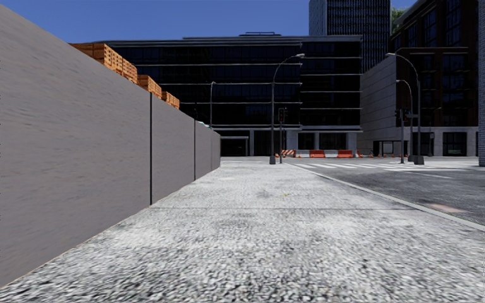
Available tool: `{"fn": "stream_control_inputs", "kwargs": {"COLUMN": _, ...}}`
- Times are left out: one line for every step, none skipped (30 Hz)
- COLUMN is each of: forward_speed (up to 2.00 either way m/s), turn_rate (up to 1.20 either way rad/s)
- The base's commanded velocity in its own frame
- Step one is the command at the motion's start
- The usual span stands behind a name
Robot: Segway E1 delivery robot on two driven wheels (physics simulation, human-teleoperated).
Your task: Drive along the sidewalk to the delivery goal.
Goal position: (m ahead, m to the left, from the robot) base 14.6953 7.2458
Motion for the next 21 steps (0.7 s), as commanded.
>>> {"fn": "stream_control_inputs", "kwargs": {"forward_speed": 2.00, "turn_rate": 0.00}}
{"fn": "stream_control_inputs", "kwargs": {"forward_speed": 2.00, "turn_rate": 0.00}}
{"fn": "stream_control_inputs", "kwargs": {"forward_speed": 2.00, "turn_rate": 0.00}}
{"fn": "stream_control_inputs", "kwargs": {"forward_speed": 2.00, "turn_rate": 0.00}}
{"fn": "stream_control_inputs", "kwargs": {"forward_speed": 2.00, "turn_rate": 0.00}}
{"fn": "stream_control_inputs", "kwargs": {"forward_speed": 2.00, "turn_rate": 0.00}}
{"fn": "stream_control_inputs", "kwargs": {"forward_speed": 2.00, "turn_rate": 0.00}}
{"fn": "stream_control_inputs", "kwargs": {"forward_speed": 2.00, "turn_rate": 0.00}}
{"fn": "stream_control_inputs", "kwargs": {"forward_speed": 2.00, "turn_rate": 0.00}}
{"fn": "stream_control_inputs", "kwargs": {"forward_speed": 2.00, "turn_rate": 0.00}}
{"fn": "stream_control_inputs", "kwargs": {"forward_speed": 2.00, "turn_rate": 0.00}}
{"fn": "stream_control_inputs", "kwargs": {"forward_speed": 2.00, "turn_rate": 0.00}}
{"fn": "stream_control_inputs", "kwargs": {"forward_speed": 2.00, "turn_rate": 0.00}}
{"fn": "stream_control_inputs", "kwargs": {"forward_speed": 2.00, "turn_rate": 0.00}}
{"fn": "stream_control_inputs", "kwargs": {"forward_speed": 2.00, "turn_rate": 0.00}}
{"fn": "stream_control_inputs", "kwargs": {"forward_speed": 2.00, "turn_rate": 0.00}}
{"fn": "stream_control_inputs", "kwargs": {"forward_speed": 2.00, "turn_rate": 0.00}}
{"fn": "stream_control_inputs", "kwargs": {"forward_speed": 2.00, "turn_rate": 0.00}}
{"fn": "stream_control_inputs", "kwargs": {"forward_speed": 2.00, "turn_rate": 0.00}}
{"fn": "stream_control_inputs", "kwargs": {"forward_speed": 2.00, "turn_rate": 0.00}}
{"fn": "stream_control_inputs", "kwargs": {"forward_speed": 2.00, "turn_rate": 0.00}}
